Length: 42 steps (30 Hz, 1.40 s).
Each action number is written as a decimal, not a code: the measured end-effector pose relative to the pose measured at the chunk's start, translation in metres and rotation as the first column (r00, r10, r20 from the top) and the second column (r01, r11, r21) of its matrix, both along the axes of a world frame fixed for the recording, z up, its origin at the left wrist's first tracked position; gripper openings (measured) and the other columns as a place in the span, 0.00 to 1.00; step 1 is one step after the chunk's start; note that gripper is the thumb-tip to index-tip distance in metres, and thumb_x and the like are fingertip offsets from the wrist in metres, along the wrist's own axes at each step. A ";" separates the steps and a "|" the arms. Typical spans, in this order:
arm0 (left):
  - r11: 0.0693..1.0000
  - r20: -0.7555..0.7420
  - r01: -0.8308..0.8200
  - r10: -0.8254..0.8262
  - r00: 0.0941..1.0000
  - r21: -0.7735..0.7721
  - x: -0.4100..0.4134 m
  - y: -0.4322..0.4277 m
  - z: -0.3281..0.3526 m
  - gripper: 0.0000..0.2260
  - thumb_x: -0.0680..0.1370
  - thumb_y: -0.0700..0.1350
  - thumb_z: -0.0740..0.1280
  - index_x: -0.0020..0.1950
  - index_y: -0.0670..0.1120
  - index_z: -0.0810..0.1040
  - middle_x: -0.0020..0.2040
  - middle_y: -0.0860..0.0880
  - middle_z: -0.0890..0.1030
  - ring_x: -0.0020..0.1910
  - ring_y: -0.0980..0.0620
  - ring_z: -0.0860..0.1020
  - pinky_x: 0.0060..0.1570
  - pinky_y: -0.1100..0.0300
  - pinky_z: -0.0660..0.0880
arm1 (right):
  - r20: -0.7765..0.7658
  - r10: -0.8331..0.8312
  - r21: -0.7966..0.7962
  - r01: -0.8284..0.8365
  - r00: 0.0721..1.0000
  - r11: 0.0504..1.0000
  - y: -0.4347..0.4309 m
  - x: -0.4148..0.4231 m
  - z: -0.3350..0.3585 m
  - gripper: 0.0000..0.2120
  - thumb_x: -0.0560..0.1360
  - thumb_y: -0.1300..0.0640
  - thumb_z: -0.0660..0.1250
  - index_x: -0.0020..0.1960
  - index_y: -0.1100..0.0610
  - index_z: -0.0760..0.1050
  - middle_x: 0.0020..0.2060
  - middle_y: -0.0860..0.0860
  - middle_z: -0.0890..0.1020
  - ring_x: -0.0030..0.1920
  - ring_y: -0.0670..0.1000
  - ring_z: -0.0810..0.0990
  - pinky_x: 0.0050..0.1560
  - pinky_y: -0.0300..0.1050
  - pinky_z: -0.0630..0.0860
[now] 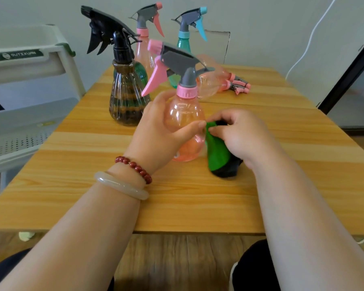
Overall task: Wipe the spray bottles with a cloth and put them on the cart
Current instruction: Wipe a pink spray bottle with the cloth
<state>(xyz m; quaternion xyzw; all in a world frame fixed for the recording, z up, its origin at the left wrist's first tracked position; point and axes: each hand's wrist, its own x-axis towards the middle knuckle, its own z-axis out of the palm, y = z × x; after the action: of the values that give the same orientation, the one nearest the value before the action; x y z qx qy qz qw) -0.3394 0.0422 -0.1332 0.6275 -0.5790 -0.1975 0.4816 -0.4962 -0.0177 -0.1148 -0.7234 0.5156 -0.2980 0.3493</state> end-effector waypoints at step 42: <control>0.997 0.006 -0.029 0.030 1.000 -0.068 0.002 0.001 0.000 0.21 0.72 0.57 0.75 0.61 0.58 0.71 0.52 0.57 0.74 0.46 0.64 0.72 0.51 0.68 0.71 | 0.119 -0.019 0.003 0.019 0.993 1.000 -0.002 0.003 -0.004 0.12 0.75 0.62 0.70 0.39 0.45 0.79 0.41 0.45 0.84 0.45 0.50 0.83 0.53 0.52 0.80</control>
<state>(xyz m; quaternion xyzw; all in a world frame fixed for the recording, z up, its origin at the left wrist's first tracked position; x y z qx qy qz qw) -0.3372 0.0430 -0.1335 0.6201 -0.5779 -0.1685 0.5032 -0.4929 -0.0196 -0.1190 -0.6990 0.5010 -0.3434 0.3774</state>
